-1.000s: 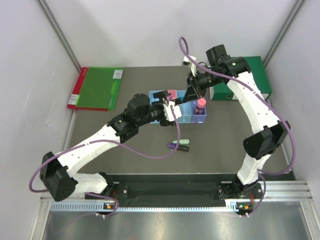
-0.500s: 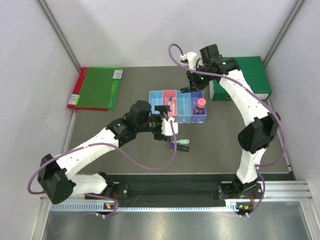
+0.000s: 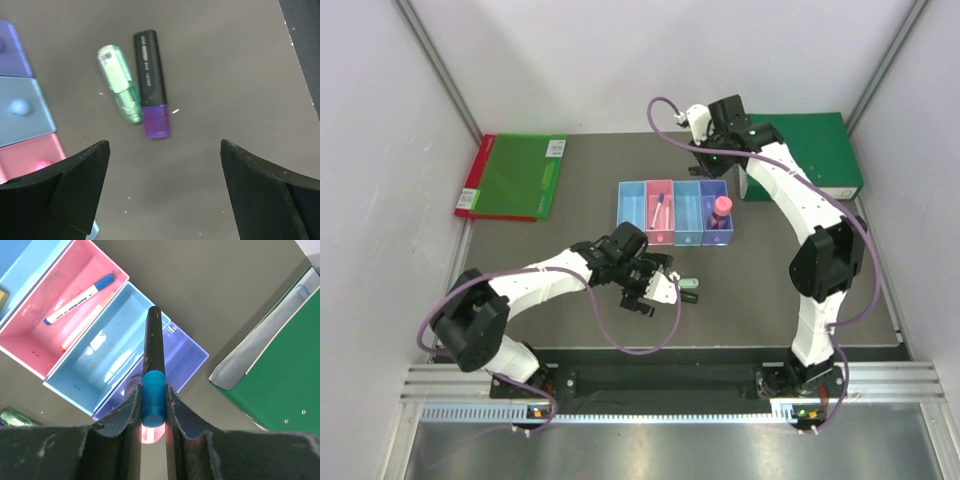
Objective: Sort the stationery into containers
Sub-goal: Place the pen in the storage box.
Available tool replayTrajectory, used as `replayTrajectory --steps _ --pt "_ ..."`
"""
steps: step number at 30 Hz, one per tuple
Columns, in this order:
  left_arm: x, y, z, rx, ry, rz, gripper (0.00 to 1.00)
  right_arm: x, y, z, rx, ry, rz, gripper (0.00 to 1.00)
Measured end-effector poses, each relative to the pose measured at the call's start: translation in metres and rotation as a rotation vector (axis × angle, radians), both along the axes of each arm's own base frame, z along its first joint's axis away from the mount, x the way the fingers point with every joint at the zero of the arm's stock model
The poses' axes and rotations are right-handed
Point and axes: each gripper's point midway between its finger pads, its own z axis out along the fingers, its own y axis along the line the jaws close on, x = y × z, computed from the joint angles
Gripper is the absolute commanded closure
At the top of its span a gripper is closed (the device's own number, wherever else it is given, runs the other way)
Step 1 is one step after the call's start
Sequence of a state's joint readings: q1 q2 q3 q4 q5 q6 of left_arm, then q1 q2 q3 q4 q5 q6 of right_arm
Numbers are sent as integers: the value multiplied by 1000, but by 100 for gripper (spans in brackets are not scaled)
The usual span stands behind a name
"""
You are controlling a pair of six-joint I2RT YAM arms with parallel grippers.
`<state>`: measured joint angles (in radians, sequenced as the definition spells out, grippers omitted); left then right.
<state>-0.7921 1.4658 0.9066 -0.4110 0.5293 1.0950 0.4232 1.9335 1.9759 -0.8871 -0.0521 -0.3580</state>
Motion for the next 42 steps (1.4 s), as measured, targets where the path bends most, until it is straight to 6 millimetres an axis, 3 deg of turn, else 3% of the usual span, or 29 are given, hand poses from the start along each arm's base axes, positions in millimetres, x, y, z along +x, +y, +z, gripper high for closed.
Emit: replayTrajectory --steps 9,18,25,28,29,32,42 --pt "2 0 -32 72 52 -18 11 -8 22 -32 -23 49 41 100" --pt "11 -11 -27 58 41 -14 18 -6 26 -89 -70 159 34 100" --pt "17 -16 -28 57 44 -9 20 -2 27 -110 -83 188 30 100" --pt "18 -17 -26 54 44 -7 21 0 29 -113 -84 187 32 93" --pt "18 -18 -25 52 43 -6 21 0 29 -113 -85 187 31 80" --pt "19 -19 -24 50 42 -4 21 2 32 -110 -81 177 35 66" --pt "18 -20 -36 70 76 -6 25 -1 40 -108 -77 173 52 55"
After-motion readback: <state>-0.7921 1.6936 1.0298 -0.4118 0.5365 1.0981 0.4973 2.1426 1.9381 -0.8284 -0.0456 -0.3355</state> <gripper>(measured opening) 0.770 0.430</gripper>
